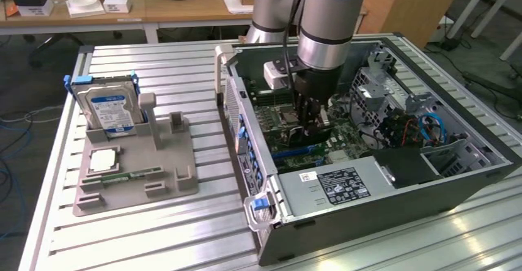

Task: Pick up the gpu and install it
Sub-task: 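Insert the gpu into the slot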

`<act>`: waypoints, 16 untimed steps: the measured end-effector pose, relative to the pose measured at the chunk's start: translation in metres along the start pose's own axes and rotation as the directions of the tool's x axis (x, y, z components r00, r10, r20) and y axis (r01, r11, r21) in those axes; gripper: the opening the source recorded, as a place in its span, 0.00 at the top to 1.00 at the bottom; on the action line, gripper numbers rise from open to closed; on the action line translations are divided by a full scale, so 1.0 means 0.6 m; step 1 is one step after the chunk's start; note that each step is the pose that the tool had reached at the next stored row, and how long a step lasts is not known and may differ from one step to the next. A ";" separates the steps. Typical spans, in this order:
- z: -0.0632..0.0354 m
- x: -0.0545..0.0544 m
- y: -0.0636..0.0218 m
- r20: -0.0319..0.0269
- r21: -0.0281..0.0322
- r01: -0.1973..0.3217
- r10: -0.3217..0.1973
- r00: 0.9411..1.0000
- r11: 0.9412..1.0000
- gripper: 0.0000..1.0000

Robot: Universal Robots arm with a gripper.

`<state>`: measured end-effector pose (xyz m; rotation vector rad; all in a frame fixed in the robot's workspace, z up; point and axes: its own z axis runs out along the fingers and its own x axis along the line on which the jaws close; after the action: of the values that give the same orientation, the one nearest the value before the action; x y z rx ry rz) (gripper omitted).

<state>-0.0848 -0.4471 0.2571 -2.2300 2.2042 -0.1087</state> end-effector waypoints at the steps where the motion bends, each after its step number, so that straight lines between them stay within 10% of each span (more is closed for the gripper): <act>1: 0.000 0.000 0.000 0.000 0.000 0.000 0.000 1.000 1.000 0.74; 16: 0.003 0.002 0.010 0.000 0.000 0.000 0.000 1.000 1.000 0.74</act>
<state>-0.0906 -0.4488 0.2548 -2.2300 2.2043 -0.1092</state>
